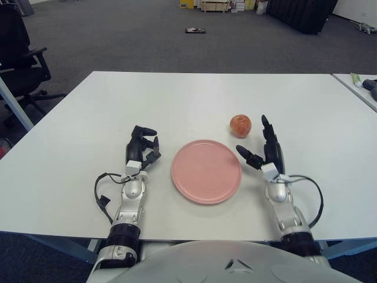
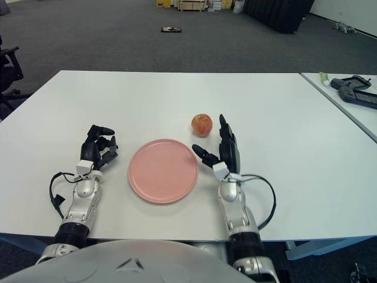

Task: Put the apple into the plate.

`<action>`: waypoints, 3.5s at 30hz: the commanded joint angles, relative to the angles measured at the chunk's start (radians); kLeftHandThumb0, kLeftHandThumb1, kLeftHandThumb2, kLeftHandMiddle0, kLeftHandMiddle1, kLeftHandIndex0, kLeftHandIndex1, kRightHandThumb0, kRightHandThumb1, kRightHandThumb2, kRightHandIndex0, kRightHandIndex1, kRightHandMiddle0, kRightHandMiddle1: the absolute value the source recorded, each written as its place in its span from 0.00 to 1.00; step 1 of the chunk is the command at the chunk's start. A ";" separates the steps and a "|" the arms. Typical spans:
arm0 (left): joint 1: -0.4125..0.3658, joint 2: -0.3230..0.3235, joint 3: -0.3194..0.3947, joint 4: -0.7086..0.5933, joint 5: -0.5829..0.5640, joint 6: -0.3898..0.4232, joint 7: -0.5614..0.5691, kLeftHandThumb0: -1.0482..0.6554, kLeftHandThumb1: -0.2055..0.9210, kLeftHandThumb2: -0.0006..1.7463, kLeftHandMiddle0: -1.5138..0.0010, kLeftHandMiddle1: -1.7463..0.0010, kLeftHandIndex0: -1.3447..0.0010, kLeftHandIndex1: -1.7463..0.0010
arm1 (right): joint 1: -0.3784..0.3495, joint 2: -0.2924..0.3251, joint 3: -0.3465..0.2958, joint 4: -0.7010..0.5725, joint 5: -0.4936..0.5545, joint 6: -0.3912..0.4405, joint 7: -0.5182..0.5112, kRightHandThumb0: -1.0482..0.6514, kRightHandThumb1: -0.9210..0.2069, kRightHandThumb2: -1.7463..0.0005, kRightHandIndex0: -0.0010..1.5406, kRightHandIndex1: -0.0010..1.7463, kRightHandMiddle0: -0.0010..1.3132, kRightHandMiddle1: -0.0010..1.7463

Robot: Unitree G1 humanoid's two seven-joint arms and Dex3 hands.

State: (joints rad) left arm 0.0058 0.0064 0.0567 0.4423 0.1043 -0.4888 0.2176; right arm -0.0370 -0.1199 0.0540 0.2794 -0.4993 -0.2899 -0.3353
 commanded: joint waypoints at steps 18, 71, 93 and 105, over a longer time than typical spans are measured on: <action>0.022 -0.003 -0.007 0.019 0.014 0.019 0.016 0.39 0.77 0.51 0.58 0.00 0.73 0.00 | -0.306 -0.059 0.122 0.198 -0.156 0.120 -0.070 0.00 0.13 0.88 0.00 0.00 0.00 0.00; 0.031 -0.002 0.004 0.017 -0.012 -0.005 -0.002 0.39 0.75 0.52 0.58 0.00 0.73 0.00 | -0.725 -0.035 0.364 0.960 -0.088 0.397 0.374 0.17 0.12 0.81 0.00 0.00 0.00 0.00; 0.029 -0.001 0.009 0.023 -0.013 -0.023 -0.003 0.38 0.74 0.53 0.56 0.00 0.72 0.00 | -0.715 -0.051 0.374 0.937 -0.071 0.447 0.284 0.31 0.14 0.55 0.12 0.56 0.09 0.82; 0.032 0.003 0.007 0.018 0.001 -0.015 0.004 0.39 0.76 0.52 0.57 0.00 0.73 0.00 | -0.658 -0.049 0.293 0.841 -0.023 0.367 -0.004 0.60 0.67 0.18 0.51 0.88 0.39 1.00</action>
State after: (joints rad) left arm 0.0088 0.0001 0.0613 0.4346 0.0875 -0.5041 0.2158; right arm -0.7349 -0.1632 0.3829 1.1353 -0.5552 0.0909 -0.2865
